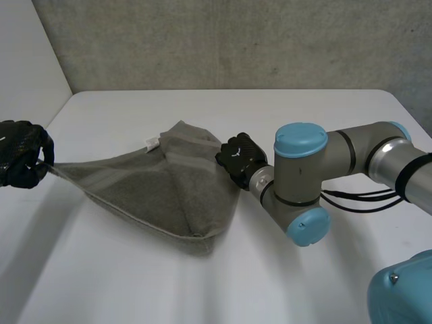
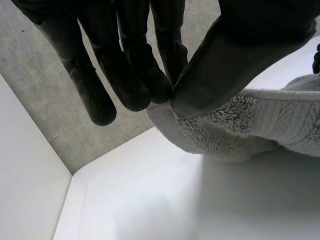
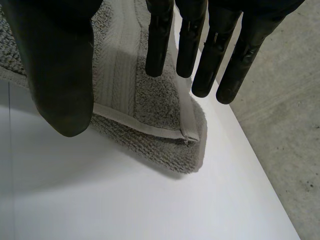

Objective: Fold the towel.

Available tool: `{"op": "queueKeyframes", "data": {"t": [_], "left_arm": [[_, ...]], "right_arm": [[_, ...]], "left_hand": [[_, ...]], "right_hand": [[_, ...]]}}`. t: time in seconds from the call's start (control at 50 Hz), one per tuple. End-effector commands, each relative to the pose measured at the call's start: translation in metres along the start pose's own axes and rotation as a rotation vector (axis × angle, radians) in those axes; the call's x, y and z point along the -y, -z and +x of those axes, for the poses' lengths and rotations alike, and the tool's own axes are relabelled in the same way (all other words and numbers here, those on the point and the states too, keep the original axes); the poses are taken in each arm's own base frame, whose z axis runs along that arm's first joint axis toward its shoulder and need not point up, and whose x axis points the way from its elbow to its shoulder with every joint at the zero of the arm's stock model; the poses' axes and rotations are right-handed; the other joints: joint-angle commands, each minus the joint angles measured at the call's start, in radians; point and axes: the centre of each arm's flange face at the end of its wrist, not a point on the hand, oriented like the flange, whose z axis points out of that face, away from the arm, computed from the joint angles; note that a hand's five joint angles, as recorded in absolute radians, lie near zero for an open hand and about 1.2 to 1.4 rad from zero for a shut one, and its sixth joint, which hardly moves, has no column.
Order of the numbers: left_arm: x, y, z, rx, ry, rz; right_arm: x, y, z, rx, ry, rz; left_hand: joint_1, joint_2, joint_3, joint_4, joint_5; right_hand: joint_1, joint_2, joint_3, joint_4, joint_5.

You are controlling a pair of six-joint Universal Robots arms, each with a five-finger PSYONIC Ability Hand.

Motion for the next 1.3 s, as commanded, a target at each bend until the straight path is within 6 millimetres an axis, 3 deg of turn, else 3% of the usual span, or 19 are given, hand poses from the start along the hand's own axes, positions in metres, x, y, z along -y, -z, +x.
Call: {"op": "queueKeyframes", "data": {"t": [0.02,0.18,0.3,0.4,0.5,0.54,0.64,1.3], "left_arm": [[0.0,0.0,0.0,0.0,0.018,0.001],[0.0,-0.001,-0.004,0.011,0.022,0.001],[0.0,-0.001,-0.002,-0.007,0.025,0.004],[-0.001,-0.001,-0.003,-0.009,0.028,0.003],[-0.001,-0.001,-0.004,-0.004,0.03,0.003],[-0.001,-0.001,-0.004,-0.003,0.03,0.002],[-0.001,-0.001,-0.004,-0.004,0.031,0.003],[-0.002,-0.001,-0.004,-0.005,0.033,0.0]], "right_arm": [[-0.001,-0.007,-0.008,0.008,0.005,0.005],[-0.004,-0.012,-0.01,0.005,0.006,0.003],[-0.006,-0.014,-0.011,0.007,0.018,0.004],[-0.007,-0.015,-0.012,0.008,0.035,0.003],[-0.011,-0.017,-0.015,0.016,0.035,-0.008],[-0.012,-0.016,-0.016,0.025,0.032,-0.02],[-0.013,-0.016,-0.017,0.031,0.031,-0.027],[-0.008,-0.015,-0.024,0.042,0.008,-0.012]], "left_hand": [[0.135,0.044,0.048,0.035,0.072],[0.135,0.044,0.048,0.035,0.072],[0.135,0.044,0.048,0.035,0.072],[0.135,0.044,0.048,0.035,0.072],[0.135,0.044,0.048,0.035,0.072],[0.135,0.044,0.048,0.035,0.072],[0.135,0.044,0.048,0.035,0.072],[0.135,0.044,0.048,0.035,0.072]], "right_hand": [[0.011,0.017,0.011,0.012,0.006],[0.049,0.055,0.05,0.05,0.044],[0.412,0.418,0.413,0.413,0.408],[0.442,0.448,0.443,0.443,0.438],[0.384,0.39,0.384,0.385,0.379],[0.162,0.168,0.162,0.163,0.157],[-0.083,-0.077,-0.082,-0.082,-0.087],[0.055,0.061,0.055,0.056,0.05]]}}
